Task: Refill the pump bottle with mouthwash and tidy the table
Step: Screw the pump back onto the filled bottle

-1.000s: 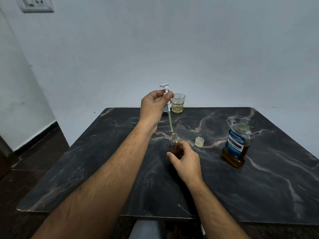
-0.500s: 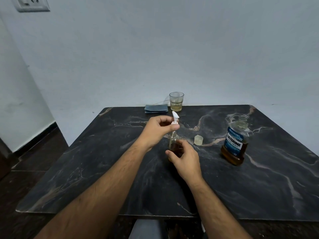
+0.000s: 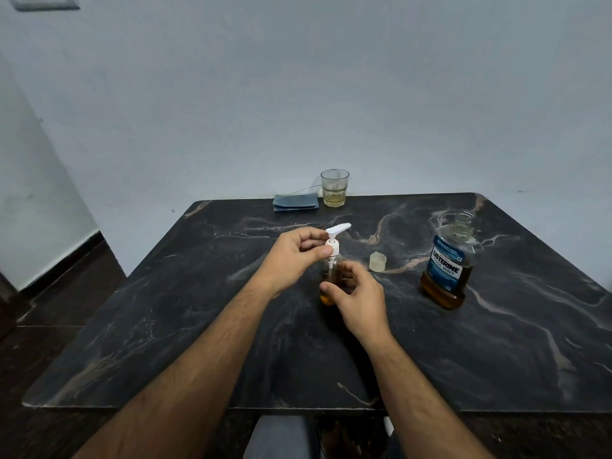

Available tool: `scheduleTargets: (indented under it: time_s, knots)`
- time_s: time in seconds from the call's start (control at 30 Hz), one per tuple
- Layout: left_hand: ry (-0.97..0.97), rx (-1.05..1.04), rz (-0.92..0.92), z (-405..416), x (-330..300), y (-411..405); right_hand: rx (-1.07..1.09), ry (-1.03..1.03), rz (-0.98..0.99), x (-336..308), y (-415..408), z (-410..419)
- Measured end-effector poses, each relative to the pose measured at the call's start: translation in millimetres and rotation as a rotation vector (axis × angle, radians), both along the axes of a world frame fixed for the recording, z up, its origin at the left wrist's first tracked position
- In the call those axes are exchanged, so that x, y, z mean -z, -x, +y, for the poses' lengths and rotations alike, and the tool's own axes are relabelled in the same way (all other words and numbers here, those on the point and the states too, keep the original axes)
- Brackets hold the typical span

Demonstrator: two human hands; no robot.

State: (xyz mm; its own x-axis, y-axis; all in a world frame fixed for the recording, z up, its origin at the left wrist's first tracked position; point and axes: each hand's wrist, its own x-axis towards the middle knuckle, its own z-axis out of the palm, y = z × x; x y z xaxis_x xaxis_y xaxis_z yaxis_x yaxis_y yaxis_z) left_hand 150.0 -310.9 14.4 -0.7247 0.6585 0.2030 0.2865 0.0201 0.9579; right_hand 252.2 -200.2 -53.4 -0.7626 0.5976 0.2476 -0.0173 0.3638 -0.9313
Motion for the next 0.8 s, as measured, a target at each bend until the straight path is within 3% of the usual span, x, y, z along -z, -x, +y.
scheduleTargets:
  time_s: [0.2,0.53,0.8]
  knots:
    - [0.004,0.141,-0.098,1.5,1.0,-7.3,0.008,-0.039,-0.018,0.9,0.9,-1.9]
    - [-0.113,-0.126,-0.062,13.7,13.6,-8.3,0.043,-0.076,-0.014,4.1,2.6,-2.7]
    - [-0.123,-0.045,-0.091,3.9,18.2,-10.9,0.048,-0.053,-0.01,3.5,2.9,-3.2]
